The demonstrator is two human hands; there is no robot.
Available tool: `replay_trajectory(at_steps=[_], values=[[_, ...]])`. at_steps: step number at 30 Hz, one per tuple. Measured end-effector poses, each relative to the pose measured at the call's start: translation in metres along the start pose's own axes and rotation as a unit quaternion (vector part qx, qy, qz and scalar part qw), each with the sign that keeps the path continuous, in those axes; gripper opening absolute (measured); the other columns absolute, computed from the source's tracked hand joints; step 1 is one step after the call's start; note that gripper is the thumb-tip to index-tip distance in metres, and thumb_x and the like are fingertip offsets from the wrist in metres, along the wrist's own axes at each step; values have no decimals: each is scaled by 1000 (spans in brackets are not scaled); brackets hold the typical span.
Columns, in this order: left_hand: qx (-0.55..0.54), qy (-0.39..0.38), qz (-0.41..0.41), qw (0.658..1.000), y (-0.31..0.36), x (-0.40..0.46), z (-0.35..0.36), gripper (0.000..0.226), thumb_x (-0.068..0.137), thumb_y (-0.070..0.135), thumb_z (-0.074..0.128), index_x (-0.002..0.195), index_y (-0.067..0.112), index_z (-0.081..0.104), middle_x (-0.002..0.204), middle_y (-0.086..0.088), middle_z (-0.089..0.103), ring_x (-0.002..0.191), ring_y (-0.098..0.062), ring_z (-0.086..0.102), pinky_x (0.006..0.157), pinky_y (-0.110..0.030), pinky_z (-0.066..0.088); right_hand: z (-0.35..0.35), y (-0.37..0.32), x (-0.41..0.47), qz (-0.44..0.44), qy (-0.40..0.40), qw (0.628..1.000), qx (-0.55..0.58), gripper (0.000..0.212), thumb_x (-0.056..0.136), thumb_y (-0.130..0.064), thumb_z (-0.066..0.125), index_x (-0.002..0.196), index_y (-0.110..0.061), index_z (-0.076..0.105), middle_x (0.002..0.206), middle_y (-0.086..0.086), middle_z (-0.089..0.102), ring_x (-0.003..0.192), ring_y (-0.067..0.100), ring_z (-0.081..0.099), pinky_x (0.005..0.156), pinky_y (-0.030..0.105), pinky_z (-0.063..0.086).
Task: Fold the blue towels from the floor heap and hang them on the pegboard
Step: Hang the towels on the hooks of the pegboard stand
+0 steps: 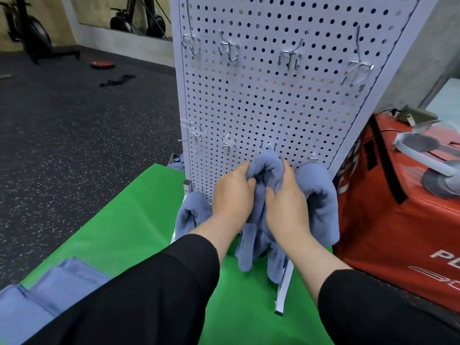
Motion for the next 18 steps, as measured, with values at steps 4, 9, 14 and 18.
replay_trajectory(at_steps=[4, 9, 14, 18], values=[[1, -16, 5, 1000, -6, -2, 3, 13, 97, 25, 52, 107, 23, 60, 86, -7, 66, 80, -30, 57, 72, -40, 50, 12, 15, -7, 35, 4, 999, 24, 39, 101, -22, 52, 138, -33, 42, 94, -10, 55, 81, 15, 56, 68, 29, 40], [-81, -65, -26, 994, -27, -15, 16, 20, 93, 32, 61, 113, 35, 59, 92, 6, 70, 86, -20, 62, 74, -34, 51, 24, 35, -11, 77, -8, 996, 37, 32, 100, -20, 57, 131, -22, 51, 97, -4, 57, 89, 22, 55, 74, 29, 36], [-136, -66, -106, 983, -47, -33, 34, 13, 92, 27, 64, 83, 22, 57, 77, 1, 66, 74, -21, 60, 68, -36, 51, 34, 44, -12, 89, -2, 994, 56, 30, 98, -21, 58, 127, -19, 54, 97, -3, 60, 87, 21, 53, 73, 28, 37], [-98, -65, -89, 989, -50, -39, 41, 8, 94, 27, 63, 97, 20, 63, 89, 0, 71, 85, -22, 64, 74, -37, 52, 37, 46, -18, 90, 2, 995, 51, 25, 97, -18, 59, 121, -18, 55, 93, -2, 59, 85, 22, 52, 73, 29, 37]])
Point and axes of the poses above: each hand's wrist, its own x-axis towards the middle knuckle, its own z-axis out of the palm, y = z × x, the point moved 2 cm from there along x, towards the middle knuckle
